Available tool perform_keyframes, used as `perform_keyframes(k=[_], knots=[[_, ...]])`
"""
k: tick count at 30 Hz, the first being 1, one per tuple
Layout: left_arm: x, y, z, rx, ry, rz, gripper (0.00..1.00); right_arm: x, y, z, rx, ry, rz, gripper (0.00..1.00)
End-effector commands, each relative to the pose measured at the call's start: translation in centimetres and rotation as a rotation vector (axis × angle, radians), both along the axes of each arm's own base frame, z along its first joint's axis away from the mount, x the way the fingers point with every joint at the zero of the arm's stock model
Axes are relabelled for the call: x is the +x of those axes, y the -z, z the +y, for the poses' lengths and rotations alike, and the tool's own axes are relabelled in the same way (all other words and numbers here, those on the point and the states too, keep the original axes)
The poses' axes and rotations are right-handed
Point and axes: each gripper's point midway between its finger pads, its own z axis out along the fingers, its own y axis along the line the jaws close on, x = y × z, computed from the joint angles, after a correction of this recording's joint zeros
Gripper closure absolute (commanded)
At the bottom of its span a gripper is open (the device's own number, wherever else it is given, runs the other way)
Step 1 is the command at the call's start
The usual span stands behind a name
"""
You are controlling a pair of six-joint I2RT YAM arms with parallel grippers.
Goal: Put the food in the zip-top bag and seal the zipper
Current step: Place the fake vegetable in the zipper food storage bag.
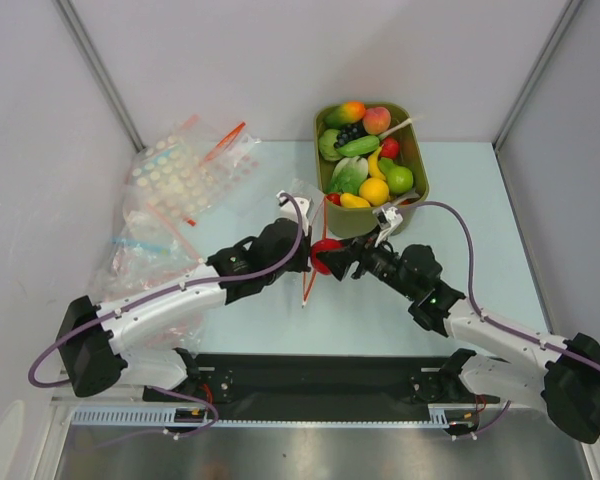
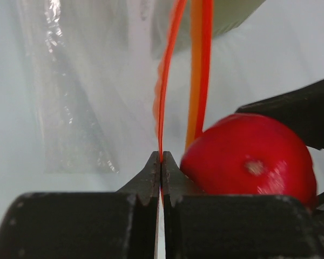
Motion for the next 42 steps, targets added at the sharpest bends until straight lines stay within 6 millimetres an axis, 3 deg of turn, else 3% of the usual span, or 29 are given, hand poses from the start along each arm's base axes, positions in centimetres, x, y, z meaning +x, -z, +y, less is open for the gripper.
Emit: perform_keyframes(k=[1, 4, 13, 23, 29, 37, 42], knots=[[-0.1, -1.1, -0.5, 0.003, 0.012, -0.058, 1.00, 1.8, -0.5, -0.7, 0.035, 0.112, 0.032, 0.84], [-0.2, -1.5, -0.3, 0.021, -0.006, -0.081, 1.00, 3.3, 0.6, -1.9, 0.000, 0.221, 0.078, 0.86], [-0.4, -1.5, -0.7, 0.036, -0.002, -0.079, 1.00, 4.3, 1.2, -3.3, -0.013, 0.321, 0.110, 0.86], [-0.3, -0.7, -1.4, 0.054, 0.020, -0.063, 1.00, 3.3, 0.3, -2.2, -0.007, 0.234, 0.075, 0.84], [-0.2, -0.2, -1.6, 0.065, 0.016, -0.044, 1.00, 2.0, -1.5, -2.0, 0.038, 0.171, 0.009, 0.83], [-0.6, -0.4, -2.2, 0.040, 0.055, -0.038, 1.00, 2.2, -1.1, -1.2, 0.045, 0.152, 0.031, 0.82], [-1.3, -1.3, -2.7, -0.008, 0.102, -0.048, 1.00, 2.6, 0.8, -0.3, -0.009, 0.140, 0.088, 0.82]])
